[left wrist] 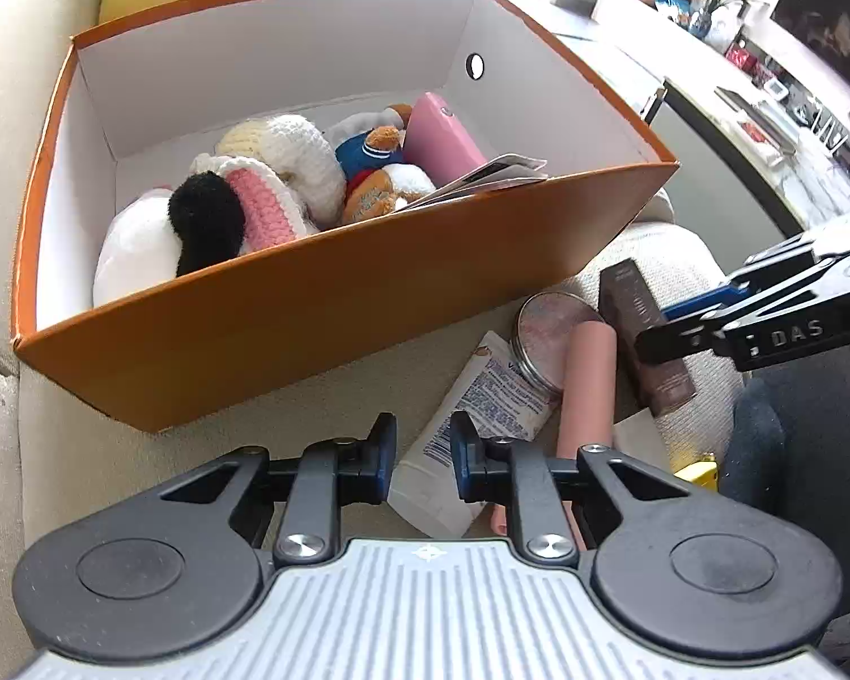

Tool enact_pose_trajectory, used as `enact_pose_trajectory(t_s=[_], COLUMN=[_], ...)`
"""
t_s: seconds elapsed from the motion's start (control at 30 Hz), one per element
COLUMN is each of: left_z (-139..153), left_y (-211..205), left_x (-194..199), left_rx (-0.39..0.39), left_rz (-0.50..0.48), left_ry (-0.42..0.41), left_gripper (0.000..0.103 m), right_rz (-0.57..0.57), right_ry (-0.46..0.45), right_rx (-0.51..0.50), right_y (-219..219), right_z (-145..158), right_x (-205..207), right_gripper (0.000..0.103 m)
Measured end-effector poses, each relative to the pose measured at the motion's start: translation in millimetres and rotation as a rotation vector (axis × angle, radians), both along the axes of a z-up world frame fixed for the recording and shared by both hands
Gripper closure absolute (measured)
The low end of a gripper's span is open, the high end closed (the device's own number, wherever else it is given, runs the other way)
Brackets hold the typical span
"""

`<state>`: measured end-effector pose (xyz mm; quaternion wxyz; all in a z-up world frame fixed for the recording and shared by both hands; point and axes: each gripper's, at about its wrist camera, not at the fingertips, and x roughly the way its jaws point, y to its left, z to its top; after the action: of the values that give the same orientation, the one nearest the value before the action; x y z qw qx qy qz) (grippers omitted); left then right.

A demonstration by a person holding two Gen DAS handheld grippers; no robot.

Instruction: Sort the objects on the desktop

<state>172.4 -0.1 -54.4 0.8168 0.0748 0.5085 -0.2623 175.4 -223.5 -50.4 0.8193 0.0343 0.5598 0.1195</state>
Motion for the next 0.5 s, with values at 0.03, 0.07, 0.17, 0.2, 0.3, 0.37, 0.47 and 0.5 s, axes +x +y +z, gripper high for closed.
enact_pose_trajectory(t_s=[0.03, 0.07, 0.17, 0.2, 0.3, 0.37, 0.47, 0.5], left_z=[-1, -3, -9, -12, -23, -29, -34, -36], left_y=[-1, -4, -15, -20, -35, -42, -46, -48], left_x=[2, 5, 16, 20, 29, 34, 41, 42], left_rx=[0.002, 0.005, 0.008, 0.014, 0.046, 0.064, 0.048, 0.050], left_rz=[-0.007, -0.019, -0.059, -0.075, -0.123, -0.142, -0.141, -0.145], left_ry=[0.007, 0.015, 0.040, 0.055, 0.093, 0.105, 0.127, 0.129], left_gripper=[0.079, 0.075, 0.063, 0.056, 0.051, 0.047, 0.046, 0.046], right_rz=[0.005, 0.004, -0.014, -0.023, -0.026, -0.026, -0.032, -0.034], right_ry=[-0.002, 0.002, 0.023, 0.029, 0.039, 0.044, 0.046, 0.047], right_rx=[-0.010, -0.012, 0.007, 0.014, -0.003, -0.002, 0.024, 0.032], right_y=[0, 0, -7, -10, -13, -14, -19, -19], right_z=[1, 2, -1, -1, -3, -6, -8, -9], right_x=[0, 1, 6, 7, 6, 5, 5, 6], right_gripper=[0.068, 0.068, 0.069, 0.069, 0.069, 0.069, 0.069, 0.068])
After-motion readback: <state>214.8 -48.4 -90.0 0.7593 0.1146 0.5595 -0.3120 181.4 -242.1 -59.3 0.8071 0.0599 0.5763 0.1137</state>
